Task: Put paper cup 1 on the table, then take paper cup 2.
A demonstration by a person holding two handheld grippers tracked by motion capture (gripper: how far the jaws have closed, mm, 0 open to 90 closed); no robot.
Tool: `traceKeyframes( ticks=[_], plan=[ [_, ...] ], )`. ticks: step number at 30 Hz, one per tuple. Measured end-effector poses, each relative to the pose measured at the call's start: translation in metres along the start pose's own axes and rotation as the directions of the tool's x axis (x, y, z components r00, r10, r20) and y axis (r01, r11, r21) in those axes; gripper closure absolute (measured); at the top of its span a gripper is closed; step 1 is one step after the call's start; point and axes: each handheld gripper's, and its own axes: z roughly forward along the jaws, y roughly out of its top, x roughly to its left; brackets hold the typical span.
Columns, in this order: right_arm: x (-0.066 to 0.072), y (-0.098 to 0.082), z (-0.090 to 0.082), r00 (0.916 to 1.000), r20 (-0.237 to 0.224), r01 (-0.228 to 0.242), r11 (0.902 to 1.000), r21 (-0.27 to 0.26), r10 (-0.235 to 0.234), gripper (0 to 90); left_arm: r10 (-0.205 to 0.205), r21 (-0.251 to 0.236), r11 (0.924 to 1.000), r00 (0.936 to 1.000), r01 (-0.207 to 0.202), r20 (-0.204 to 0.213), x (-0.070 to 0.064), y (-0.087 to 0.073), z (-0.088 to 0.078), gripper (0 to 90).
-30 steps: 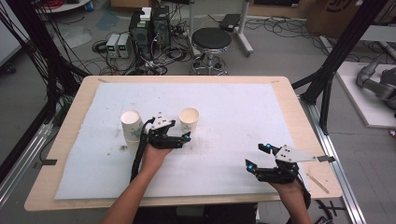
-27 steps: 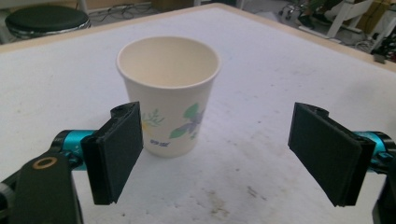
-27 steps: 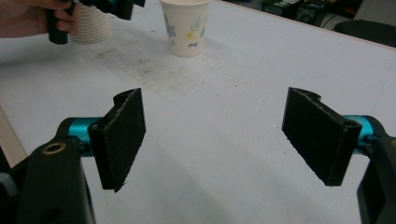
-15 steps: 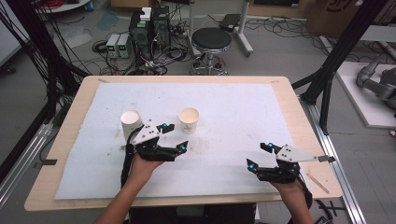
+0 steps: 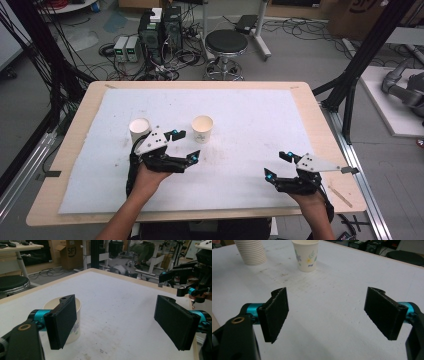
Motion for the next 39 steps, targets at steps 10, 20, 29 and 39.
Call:
traceKeyframes(
  ticks=[10,20,29,39],
  plan=[
    [0.0,0.0,-0.004,1.0,0.005,-0.003,0.9999,-0.011,0.003,20.2,0.007,0.003,1.0,1.0,-0.007,-0.001,0.0,0.004,0.0,18.6],
    [0.0,-0.001,-0.008,0.9999,0.01,-0.006,0.9999,-0.01,0.006,20.2,0.013,-0.001,0.9999,0.9999,-0.013,0.006,-0.004,0.015,-0.005,18.9],
    [0.003,-0.001,-0.011,1.0,0.0,0.001,0.9999,-0.015,-0.001,20.2,0.009,-0.028,0.9996,0.9999,-0.009,-0.006,-0.009,0.036,-0.027,19.5],
    [0.006,0.002,-0.007,0.9999,-0.01,0.01,0.9999,-0.012,-0.01,20.2,0.021,-0.033,0.9992,0.999,-0.022,-0.04,0.002,0.059,-0.059,19.1]
  ],
)
